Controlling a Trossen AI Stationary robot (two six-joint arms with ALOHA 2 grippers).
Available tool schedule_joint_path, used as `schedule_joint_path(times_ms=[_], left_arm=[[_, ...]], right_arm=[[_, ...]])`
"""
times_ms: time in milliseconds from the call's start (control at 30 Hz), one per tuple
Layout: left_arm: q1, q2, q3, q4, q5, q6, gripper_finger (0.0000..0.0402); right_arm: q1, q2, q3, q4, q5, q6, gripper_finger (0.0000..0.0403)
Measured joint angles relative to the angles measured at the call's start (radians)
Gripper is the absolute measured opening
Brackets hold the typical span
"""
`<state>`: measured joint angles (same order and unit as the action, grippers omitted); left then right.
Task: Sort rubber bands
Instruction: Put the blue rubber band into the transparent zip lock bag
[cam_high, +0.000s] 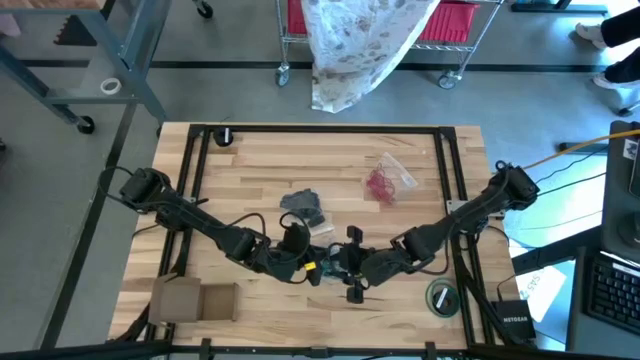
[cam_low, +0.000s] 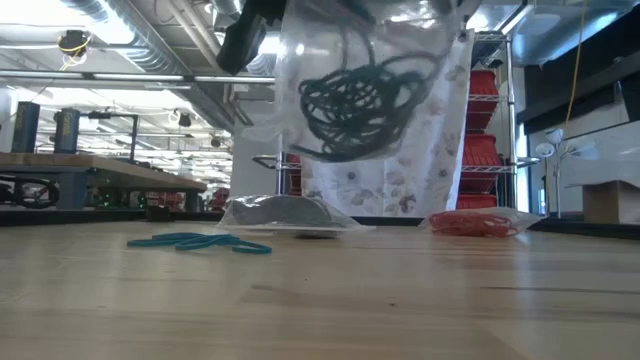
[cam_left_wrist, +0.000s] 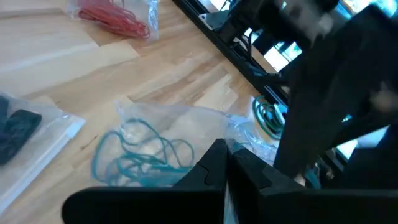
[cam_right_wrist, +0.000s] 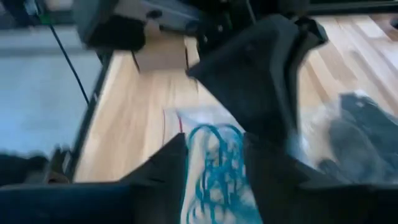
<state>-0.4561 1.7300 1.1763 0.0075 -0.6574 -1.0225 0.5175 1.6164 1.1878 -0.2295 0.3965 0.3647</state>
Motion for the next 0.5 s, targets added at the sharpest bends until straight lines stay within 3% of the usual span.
schedule_joint_path(times_ms=[200,367,500], left_arm=[[-0.001,-0.065,0.000,-0.116,0.023,0.031,0.0000],[-0.001,-0.159,0.000,-0.247,0.018,0.060,0.0000],[0.000,-0.247,0.000,-0.345,0.001,0.084,0.0000]], right_arm=[[0.021,-0.007,0.131,-0.288,-0.014,-0.011,0.0211],[0.056,-0.008,0.131,-0.289,0.024,-0.034,0.0217],[0.058,0.005,0.057,-0.181,0.073,-0.036,0.0212]])
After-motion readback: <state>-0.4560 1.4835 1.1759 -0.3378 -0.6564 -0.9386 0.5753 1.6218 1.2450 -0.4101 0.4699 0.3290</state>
